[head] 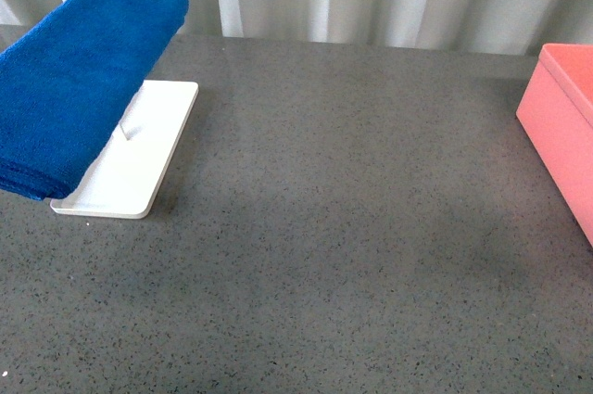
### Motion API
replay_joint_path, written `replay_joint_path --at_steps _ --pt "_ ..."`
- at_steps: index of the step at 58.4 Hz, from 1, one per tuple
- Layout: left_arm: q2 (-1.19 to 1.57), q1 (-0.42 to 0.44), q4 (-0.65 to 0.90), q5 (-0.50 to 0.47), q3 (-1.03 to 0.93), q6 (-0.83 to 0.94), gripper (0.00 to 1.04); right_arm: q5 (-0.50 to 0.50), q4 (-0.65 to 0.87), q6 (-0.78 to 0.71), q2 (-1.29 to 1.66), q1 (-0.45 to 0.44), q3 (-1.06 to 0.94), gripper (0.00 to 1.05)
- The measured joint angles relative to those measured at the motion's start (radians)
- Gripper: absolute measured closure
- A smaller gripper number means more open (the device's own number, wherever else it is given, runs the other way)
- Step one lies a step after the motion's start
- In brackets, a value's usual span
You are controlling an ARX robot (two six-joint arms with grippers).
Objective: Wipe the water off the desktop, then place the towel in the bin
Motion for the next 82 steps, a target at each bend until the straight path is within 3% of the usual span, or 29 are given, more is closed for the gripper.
replay_joint_path --at_steps 78,82 --pt "0.0 0.0 0.0 -0.001 0.0 0.0 0.07 0.0 0.0 0.0 0.0 0.0 0.0 0.07" --pt "0.092 -0.046 -0.127 -0.139 0.05 -0.1 0.07 0.0 0.0 0.0 0.0 0.0 0.0 0.07"
